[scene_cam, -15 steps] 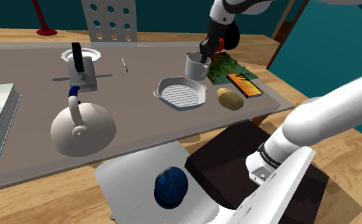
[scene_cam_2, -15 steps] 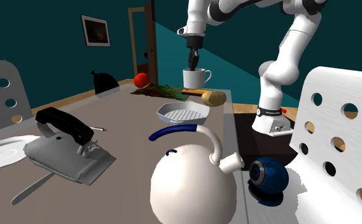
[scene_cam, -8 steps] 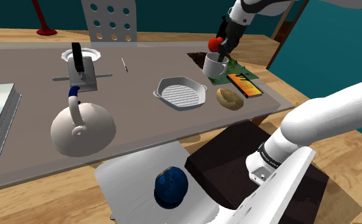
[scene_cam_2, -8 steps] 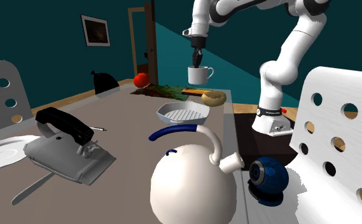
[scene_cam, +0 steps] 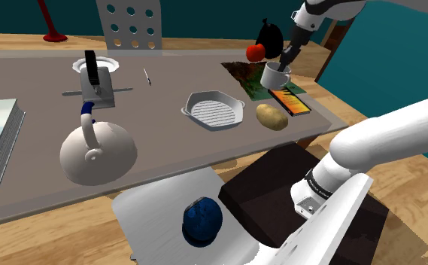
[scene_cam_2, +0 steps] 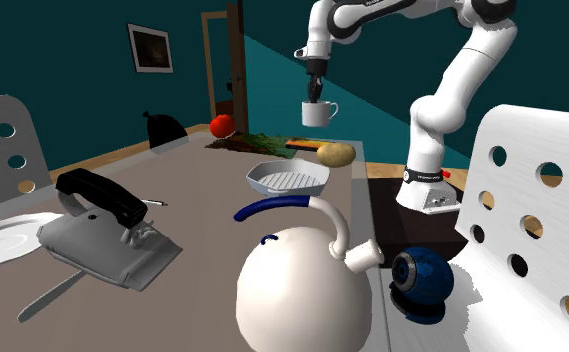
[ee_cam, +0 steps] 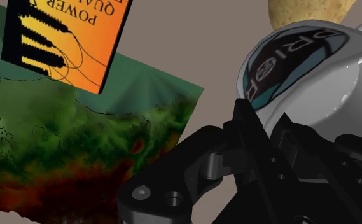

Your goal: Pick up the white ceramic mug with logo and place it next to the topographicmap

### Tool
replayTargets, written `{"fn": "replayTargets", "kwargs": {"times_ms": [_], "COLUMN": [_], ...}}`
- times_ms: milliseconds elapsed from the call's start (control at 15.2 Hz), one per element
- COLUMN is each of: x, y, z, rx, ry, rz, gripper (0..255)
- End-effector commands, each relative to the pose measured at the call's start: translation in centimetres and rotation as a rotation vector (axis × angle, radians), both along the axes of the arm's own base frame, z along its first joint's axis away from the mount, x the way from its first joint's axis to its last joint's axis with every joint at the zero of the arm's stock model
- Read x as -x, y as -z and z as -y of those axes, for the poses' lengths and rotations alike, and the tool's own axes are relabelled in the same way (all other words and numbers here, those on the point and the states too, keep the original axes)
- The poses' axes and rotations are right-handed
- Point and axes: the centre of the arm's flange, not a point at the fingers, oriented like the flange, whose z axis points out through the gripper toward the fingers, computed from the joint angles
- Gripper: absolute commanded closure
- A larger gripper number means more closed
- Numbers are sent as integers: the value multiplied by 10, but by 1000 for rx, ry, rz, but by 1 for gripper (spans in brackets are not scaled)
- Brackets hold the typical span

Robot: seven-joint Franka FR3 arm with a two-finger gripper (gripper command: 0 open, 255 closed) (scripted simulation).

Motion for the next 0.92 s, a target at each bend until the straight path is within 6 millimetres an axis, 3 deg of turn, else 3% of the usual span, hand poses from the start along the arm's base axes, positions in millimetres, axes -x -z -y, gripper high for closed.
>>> {"fn": "replayTargets", "kwargs": {"times_ms": [0,858], "x": [8,8], "y": [7,75], "z": [14,14], "rx": [0,0], "ry": [-1,-1], "rz": [0,0], "gripper": [255,255]}}
